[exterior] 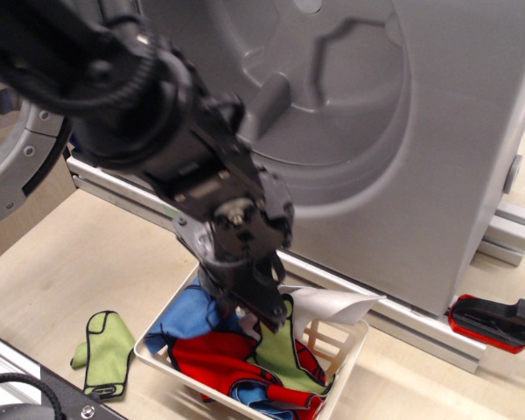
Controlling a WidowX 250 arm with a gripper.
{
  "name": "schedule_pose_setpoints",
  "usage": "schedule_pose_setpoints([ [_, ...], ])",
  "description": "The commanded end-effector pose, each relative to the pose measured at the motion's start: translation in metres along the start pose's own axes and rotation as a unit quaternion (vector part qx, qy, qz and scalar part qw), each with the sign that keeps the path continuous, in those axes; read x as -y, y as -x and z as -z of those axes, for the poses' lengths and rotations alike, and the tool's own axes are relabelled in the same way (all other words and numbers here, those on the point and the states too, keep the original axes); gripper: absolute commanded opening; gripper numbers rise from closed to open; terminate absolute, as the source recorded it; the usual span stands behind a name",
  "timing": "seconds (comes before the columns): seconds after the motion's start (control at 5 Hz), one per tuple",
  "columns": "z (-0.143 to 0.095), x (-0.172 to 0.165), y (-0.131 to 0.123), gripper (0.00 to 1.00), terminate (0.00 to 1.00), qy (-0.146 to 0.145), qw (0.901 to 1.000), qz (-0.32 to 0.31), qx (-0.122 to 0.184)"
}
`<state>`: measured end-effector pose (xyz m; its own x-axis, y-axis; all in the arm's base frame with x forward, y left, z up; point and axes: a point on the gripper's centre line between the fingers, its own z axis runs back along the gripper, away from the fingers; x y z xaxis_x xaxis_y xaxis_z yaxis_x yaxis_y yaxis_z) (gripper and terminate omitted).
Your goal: Put clothes in laundry machine
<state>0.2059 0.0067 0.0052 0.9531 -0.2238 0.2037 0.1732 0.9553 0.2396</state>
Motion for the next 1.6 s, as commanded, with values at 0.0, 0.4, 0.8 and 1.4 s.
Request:
schedule_pose_setpoints([
  [0.0, -0.045, -0.014, -0.021, 0.00, 0.00, -0.010, 0.9978, -0.022, 0.063],
  [0.4, -0.095, -0.018, -0.044, 0.00, 0.00, 0.010, 0.9930, -0.033, 0.112],
  [0.8, -0.110, -0.039, -0.087, 0.00, 0.00, -0.006, 0.9816, -0.037, 0.187],
  [1.4, -0.085, -0.083, -0.127, 0.00, 0.00, -0.053, 0.9703, -0.055, 0.230],
])
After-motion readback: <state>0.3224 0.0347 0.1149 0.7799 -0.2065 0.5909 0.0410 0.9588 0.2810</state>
